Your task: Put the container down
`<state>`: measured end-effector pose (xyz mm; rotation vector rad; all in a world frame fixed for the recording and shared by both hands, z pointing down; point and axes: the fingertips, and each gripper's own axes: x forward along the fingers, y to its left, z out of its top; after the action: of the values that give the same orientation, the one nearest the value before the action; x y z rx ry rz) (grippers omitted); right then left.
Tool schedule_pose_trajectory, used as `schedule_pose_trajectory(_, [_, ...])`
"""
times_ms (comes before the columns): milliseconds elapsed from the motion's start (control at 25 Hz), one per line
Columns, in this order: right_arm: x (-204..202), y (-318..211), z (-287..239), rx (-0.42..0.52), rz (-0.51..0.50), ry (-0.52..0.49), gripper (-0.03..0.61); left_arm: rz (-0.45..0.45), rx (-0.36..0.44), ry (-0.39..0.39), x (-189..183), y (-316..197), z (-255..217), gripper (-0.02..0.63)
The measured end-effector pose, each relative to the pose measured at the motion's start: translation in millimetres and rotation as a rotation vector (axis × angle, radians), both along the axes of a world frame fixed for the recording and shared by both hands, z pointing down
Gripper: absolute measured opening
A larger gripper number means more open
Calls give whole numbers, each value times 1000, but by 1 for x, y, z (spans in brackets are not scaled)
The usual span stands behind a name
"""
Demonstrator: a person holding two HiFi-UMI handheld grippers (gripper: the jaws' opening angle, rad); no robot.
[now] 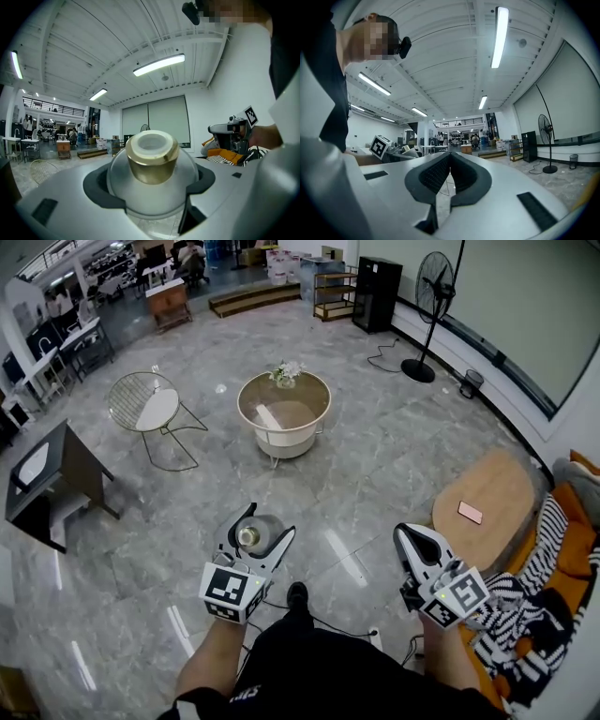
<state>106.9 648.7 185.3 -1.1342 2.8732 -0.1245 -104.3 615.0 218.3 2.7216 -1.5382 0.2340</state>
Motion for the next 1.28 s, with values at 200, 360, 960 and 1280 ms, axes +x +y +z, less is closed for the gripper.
schedule_pose_trajectory(200, [-6, -55, 9, -22, 23, -10, 20, 5, -2, 5, -10, -52, 4, 342])
schedule_pose_trajectory(360, [-19, -94, 9, -26, 27, -21, 20, 11, 0, 7, -21, -95, 1, 342])
schedule_pose_trajectory(960, [-58, -189, -1, -28, 116, 8, 20, 90, -12, 34, -57, -195, 2, 344])
schedule_pose_trajectory(1280, [-79, -221, 0, -45, 81, 3, 20, 53, -24, 42, -80, -219, 9, 343])
